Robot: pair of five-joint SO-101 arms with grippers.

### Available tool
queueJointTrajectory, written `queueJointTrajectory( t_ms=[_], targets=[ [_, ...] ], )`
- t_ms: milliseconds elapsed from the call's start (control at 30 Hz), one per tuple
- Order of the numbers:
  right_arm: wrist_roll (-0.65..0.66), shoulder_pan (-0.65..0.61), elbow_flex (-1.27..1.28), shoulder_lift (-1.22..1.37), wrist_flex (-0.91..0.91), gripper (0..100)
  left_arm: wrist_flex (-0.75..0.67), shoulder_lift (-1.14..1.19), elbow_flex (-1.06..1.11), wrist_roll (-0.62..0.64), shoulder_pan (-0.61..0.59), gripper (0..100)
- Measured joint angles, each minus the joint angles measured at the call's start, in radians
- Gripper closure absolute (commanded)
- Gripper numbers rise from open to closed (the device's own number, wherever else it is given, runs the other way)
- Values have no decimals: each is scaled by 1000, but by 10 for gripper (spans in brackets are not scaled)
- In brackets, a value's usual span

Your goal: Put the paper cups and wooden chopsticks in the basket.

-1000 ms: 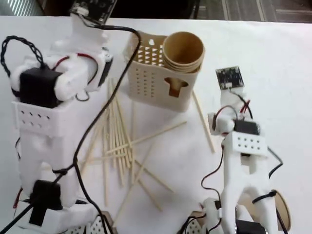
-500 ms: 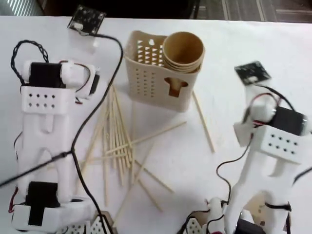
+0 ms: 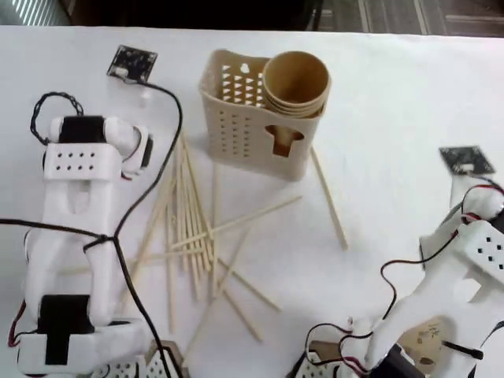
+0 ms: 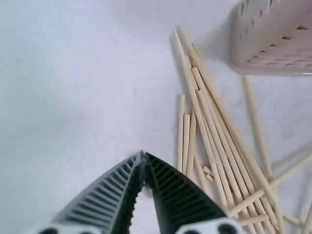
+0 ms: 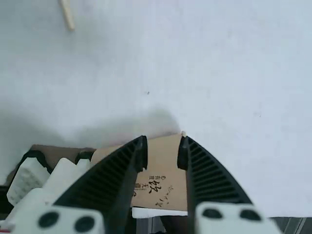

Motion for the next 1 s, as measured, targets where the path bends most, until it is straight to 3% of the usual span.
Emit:
queueJointTrajectory(
  t_ms=[400,667,1000],
  targets=[
    [195,258,60,0,2,879,-180,0,175,106,-64,976],
    [262,299,199,0,-37,879,-233,0,204,114,-64,976],
    [269,385,161,-11,-77,878,-233,0,207,114,-64,976]
  ],
)
